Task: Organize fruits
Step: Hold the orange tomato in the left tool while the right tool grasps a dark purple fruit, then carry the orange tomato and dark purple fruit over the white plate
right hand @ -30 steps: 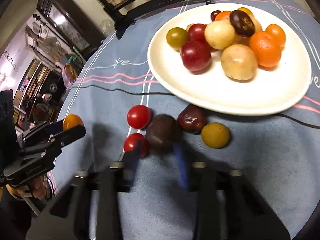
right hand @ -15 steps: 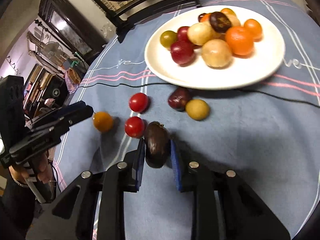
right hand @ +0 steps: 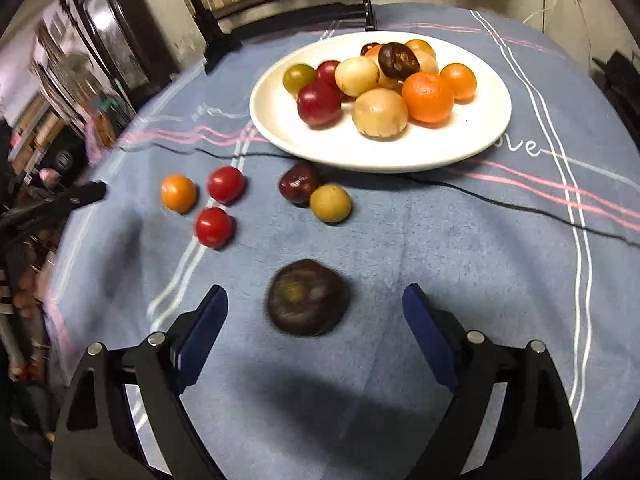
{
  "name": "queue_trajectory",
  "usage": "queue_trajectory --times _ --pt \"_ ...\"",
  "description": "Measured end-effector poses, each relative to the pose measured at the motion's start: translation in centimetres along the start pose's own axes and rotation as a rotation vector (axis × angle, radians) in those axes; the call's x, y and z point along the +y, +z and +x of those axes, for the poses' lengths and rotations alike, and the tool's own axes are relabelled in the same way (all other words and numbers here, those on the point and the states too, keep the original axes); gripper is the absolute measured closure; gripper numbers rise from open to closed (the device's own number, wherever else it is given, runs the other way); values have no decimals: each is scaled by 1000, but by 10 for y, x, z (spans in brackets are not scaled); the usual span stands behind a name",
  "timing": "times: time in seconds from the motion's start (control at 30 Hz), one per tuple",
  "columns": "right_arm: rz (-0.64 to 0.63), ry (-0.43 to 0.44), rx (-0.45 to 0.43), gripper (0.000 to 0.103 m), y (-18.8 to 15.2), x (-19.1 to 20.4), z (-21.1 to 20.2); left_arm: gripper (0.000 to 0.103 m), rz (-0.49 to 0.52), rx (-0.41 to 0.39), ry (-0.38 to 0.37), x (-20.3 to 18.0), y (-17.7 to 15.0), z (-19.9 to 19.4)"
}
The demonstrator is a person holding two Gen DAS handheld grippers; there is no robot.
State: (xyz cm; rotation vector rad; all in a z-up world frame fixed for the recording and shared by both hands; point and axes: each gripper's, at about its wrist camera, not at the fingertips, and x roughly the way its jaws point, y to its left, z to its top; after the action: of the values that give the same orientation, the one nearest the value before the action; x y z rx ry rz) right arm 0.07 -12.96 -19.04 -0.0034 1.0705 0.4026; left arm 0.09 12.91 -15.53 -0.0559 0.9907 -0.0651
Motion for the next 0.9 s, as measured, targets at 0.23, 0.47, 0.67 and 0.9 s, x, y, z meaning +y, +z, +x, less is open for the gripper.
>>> queue_trajectory --times 0.23,0.47,0.67,0.9 --pt "-200 -98 62 55 2 31 21 55 100 39 -35 -39 -1 27" --pt "-86 -23 71 56 -1 4 4 55 104 59 -56 -49 21 62" --pt "-28 -11 61 56 -4 -7 -4 62 121 90 -74 -54 23 80" --pt "-29 5 42 56 0 -4 -9 62 96 73 -62 -46 24 65"
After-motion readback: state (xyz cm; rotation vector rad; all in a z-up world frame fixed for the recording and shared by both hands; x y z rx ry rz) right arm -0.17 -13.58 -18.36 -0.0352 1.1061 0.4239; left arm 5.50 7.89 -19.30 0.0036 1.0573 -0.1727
